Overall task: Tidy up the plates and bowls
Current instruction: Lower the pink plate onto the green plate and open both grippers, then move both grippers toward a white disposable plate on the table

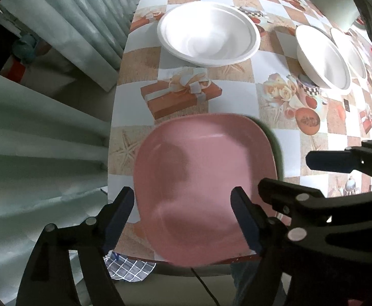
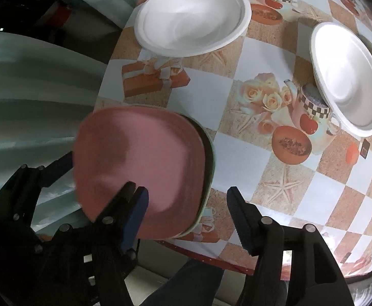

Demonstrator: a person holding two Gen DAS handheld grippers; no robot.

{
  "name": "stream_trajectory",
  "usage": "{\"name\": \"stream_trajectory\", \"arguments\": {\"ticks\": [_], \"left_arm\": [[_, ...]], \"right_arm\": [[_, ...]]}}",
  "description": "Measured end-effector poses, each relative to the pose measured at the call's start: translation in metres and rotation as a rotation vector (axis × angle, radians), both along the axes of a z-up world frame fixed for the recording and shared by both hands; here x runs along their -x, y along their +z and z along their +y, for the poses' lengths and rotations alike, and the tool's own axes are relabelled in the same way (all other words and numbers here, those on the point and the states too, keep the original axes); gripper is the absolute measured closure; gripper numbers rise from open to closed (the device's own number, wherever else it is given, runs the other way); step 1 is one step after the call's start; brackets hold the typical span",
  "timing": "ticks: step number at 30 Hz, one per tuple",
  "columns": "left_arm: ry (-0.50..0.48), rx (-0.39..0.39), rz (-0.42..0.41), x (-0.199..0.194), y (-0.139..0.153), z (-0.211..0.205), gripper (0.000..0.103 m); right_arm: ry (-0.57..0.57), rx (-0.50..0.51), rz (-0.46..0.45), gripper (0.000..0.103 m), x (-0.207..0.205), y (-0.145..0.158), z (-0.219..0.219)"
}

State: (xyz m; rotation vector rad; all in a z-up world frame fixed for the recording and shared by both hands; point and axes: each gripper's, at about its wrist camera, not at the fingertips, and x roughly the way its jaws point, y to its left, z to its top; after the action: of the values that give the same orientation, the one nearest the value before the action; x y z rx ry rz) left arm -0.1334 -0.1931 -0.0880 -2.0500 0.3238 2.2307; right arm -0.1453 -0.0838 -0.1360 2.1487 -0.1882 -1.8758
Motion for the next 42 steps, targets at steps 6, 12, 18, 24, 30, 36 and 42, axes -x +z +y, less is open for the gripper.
{"name": "stream_trajectory", "arguments": {"ticks": [6,12,18,24,30,36,42], "left_arm": [[0.039,-0.060,0.000,0.004,0.005,-0.005,0.000],[0.037,-0.136,0.002,0.004,0.018,0.005,0.000],[-0.009,-0.182,-0.010,0.006,0.027,0.031,0.000],[-0.096,-0.187,-0.010,0.011,0.034,0.071,0.000],[-0.145,-0.199,-0.031,0.016,0.033,0.104,0.000],[-0.149,-0.211,-0.066,0.016,0.028,0.132,0.000],[-0.132,-0.199,-0.091,0.021,0.021,0.152,0.000]], "right_arm": [[-0.054,-0.003,-0.007,0.019,0.001,0.004,0.025],[-0.098,-0.023,-0.009,0.019,-0.005,0.013,0.062],[-0.224,-0.039,-0.039,0.019,-0.013,0.012,0.116],[-0.343,-0.044,-0.051,0.019,-0.020,0.015,0.161],[-0.409,-0.044,-0.046,0.019,-0.026,0.019,0.191],[-0.457,-0.054,-0.044,0.019,-0.027,0.017,0.214],[-0.491,-0.056,-0.058,0.019,-0.027,0.010,0.233]]}}
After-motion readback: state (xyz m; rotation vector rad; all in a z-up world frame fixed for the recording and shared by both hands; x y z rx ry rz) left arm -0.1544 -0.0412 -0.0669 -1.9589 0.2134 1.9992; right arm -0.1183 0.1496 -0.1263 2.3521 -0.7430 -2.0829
